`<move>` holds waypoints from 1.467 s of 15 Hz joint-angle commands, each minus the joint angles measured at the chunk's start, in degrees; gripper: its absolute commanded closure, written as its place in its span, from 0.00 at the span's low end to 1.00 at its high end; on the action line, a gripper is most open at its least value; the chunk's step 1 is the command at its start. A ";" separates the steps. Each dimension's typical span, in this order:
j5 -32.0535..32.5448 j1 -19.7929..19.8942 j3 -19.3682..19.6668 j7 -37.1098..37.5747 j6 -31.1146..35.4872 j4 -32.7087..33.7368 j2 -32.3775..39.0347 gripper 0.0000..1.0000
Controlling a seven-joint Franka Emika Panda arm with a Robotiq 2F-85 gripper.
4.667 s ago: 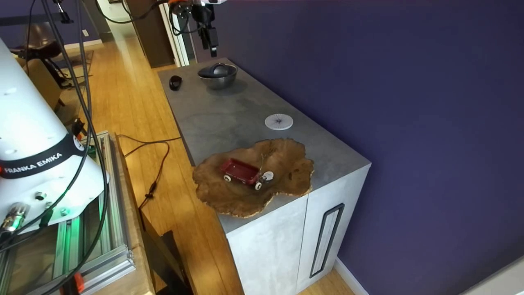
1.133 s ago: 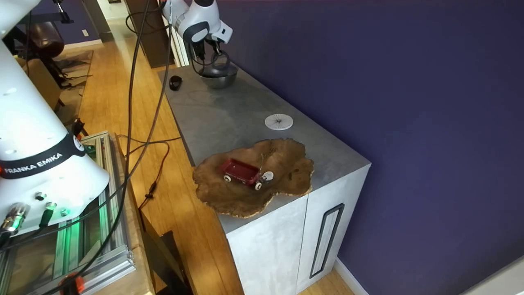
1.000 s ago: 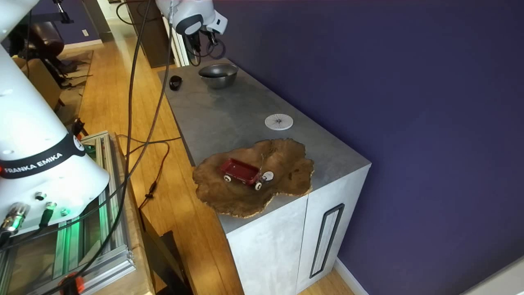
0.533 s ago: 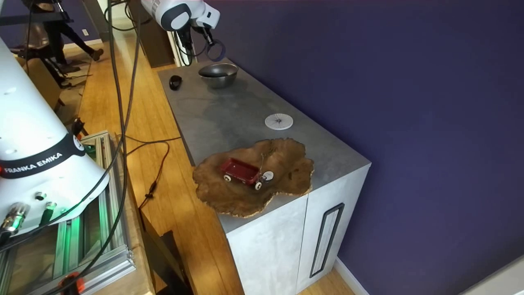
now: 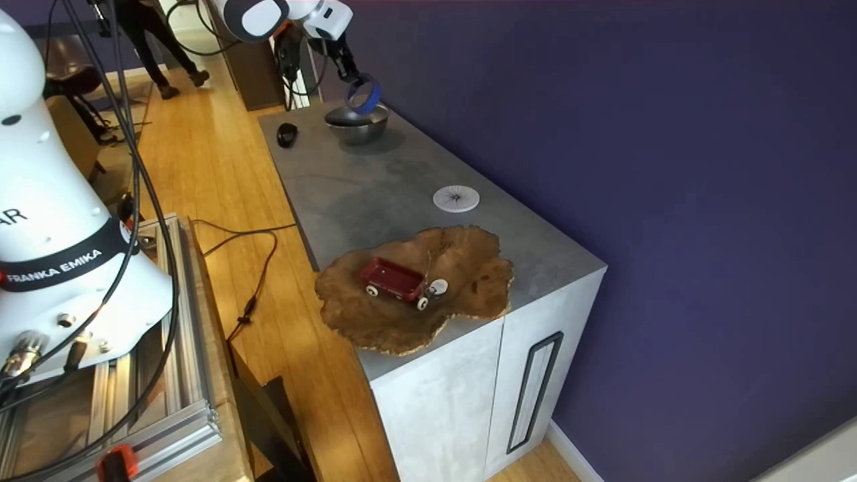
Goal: Pick up the blue masking tape from the silver bowl and put it on the table
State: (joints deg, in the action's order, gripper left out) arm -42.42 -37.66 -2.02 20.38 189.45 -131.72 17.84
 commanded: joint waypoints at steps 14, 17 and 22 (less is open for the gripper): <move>31.45 6.36 10.86 7.00 -41.31 0.75 -0.84 0.88; 33.26 7.57 9.54 7.72 -42.30 2.06 -0.36 0.97; 43.09 12.94 3.81 5.65 -51.35 14.56 8.31 0.97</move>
State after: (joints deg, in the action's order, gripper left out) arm -5.08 -27.73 4.67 25.65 143.52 -125.43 20.84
